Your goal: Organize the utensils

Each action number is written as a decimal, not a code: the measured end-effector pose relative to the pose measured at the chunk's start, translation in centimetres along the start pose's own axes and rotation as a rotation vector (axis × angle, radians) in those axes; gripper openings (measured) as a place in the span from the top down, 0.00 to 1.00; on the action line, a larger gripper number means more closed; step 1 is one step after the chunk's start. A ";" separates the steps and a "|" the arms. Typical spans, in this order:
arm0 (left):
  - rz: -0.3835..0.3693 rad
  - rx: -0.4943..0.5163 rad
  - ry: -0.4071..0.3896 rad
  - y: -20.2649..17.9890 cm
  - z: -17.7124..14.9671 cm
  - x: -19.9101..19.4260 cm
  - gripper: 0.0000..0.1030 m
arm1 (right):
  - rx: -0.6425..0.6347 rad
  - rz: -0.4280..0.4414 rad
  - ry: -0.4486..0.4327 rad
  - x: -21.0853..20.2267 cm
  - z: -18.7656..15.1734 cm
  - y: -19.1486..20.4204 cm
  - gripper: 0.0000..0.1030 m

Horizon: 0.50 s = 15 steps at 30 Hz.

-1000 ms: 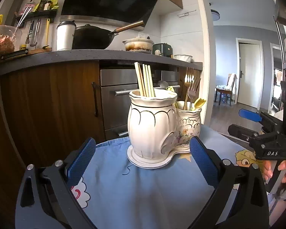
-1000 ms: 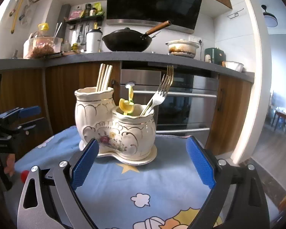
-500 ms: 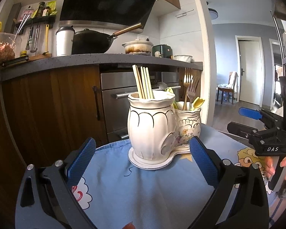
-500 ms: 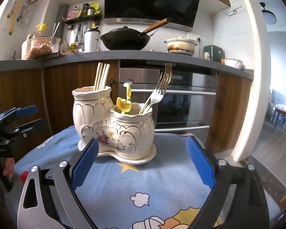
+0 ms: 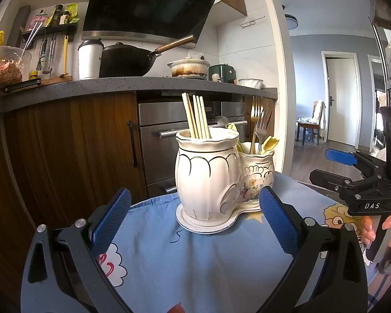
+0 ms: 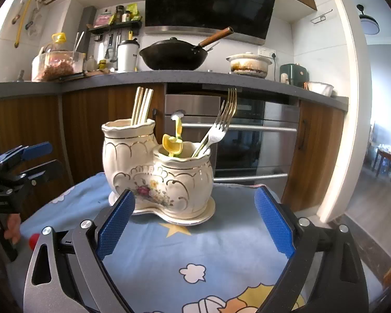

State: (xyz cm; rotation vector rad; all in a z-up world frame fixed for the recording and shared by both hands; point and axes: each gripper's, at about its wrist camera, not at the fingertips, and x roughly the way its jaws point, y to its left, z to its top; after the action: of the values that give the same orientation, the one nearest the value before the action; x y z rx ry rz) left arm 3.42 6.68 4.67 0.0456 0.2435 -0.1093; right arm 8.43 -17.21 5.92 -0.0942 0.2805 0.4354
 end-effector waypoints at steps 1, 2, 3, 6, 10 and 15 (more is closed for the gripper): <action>0.001 0.001 0.000 -0.1 0.0 0.0 0.06 | 0.000 0.002 -0.002 0.0 0.0 0.0 0.10; 0.001 0.001 0.001 0.0 0.0 0.0 0.06 | 0.001 0.003 -0.002 0.0 0.0 0.0 0.10; -0.001 0.001 0.001 0.0 0.0 0.0 0.06 | 0.001 0.003 -0.001 0.0 0.0 0.0 0.10; 0.000 0.002 0.007 0.0 0.1 0.1 0.06 | -0.001 0.003 0.003 0.0 0.0 0.0 0.10; 0.001 0.004 0.006 0.0 0.1 0.2 0.06 | 0.001 0.002 0.004 0.0 0.0 0.0 0.10; 0.000 0.002 0.008 0.0 0.1 0.2 0.06 | 0.000 0.002 0.001 0.0 0.0 0.0 0.10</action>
State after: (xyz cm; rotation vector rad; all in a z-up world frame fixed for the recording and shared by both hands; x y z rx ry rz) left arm 3.63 6.71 4.71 0.0484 0.2514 -0.1090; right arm 8.40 -17.24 5.97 -0.0937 0.2816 0.4375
